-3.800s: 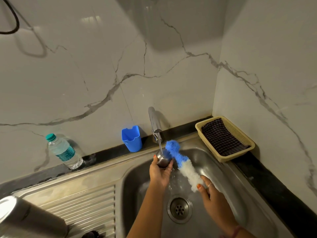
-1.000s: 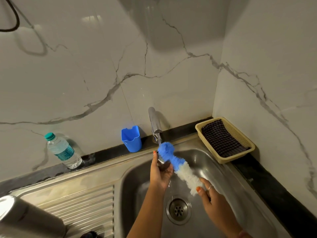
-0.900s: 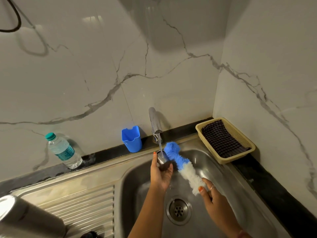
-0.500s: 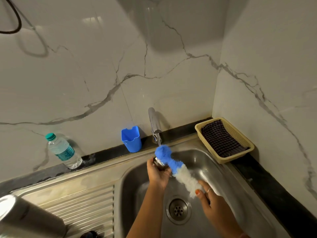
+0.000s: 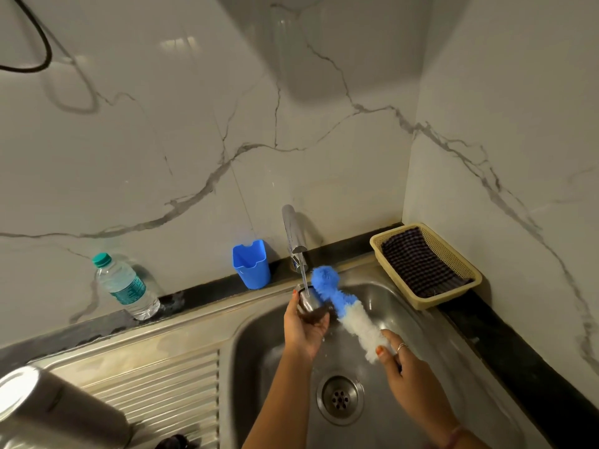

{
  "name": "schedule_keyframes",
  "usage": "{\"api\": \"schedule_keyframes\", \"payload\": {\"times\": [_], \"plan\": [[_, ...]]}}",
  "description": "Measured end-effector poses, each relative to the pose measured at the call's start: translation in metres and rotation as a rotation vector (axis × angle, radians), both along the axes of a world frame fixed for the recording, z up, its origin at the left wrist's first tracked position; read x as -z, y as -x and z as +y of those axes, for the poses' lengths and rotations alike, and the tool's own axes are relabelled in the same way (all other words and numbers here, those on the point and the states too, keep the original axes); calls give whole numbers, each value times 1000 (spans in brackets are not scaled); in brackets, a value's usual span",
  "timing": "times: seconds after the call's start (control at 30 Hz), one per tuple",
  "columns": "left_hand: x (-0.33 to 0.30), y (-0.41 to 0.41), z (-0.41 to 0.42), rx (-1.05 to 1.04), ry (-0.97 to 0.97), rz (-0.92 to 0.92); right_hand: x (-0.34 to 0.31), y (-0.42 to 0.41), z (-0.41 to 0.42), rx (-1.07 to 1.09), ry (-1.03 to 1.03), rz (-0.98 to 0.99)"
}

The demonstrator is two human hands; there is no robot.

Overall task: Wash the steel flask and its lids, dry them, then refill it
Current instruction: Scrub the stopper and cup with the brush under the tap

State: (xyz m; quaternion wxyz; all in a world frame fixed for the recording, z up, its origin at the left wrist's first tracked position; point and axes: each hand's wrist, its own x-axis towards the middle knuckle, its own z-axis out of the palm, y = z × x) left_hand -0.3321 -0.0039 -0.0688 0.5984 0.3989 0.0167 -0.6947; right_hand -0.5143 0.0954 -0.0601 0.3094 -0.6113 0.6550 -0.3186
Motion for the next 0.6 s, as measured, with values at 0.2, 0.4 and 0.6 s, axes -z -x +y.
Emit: {"api": "schedule_keyframes", "payload": {"times": [0.2,0.4,0.6], "plan": [[-3,2,2,-28,-9,55,-5,-2,2,8,-6,9],[-5,1,0,-44,8,57,-8,-1,12,-13,6,-11],[-5,4,3,-69,-14,96,-2,6,16,26,-47,-40]]}}
